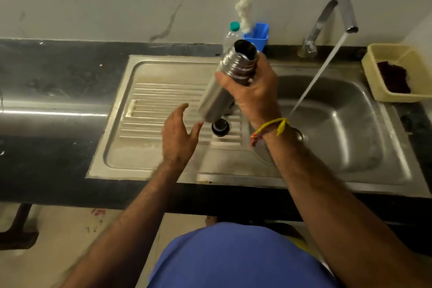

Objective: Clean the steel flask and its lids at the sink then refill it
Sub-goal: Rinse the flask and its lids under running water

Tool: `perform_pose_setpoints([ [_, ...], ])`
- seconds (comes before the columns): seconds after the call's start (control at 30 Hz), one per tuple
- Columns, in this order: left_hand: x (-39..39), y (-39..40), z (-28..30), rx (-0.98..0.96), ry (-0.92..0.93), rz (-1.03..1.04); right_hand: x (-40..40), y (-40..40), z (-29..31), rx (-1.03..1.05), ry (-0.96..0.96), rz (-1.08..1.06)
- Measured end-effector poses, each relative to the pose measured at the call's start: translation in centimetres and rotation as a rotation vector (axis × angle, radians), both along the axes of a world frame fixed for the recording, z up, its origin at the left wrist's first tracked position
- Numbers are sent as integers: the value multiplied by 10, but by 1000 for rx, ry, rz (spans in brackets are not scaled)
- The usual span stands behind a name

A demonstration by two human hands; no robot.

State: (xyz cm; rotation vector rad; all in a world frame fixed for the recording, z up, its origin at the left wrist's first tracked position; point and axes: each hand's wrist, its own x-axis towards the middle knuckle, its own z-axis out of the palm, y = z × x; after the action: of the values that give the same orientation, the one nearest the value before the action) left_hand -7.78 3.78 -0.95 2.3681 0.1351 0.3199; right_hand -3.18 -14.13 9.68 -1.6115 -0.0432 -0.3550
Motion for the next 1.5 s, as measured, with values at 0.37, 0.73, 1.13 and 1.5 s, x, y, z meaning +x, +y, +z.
perform_pose_setpoints([
  [0.37,71,-132,17,-94,15,-315,-12,-163,-38,-58,193,-364],
  [0.73,136,-220,11,-90,222,-537,72,-216,-80,-286,347,-308],
  [1.13,182,-281,-29,-302,468,-619,114,-246,-89,-350,381,-66],
  [1.5,185,-291,-24,-559,425,-535,118,-243,-96,-395,398,54],
])
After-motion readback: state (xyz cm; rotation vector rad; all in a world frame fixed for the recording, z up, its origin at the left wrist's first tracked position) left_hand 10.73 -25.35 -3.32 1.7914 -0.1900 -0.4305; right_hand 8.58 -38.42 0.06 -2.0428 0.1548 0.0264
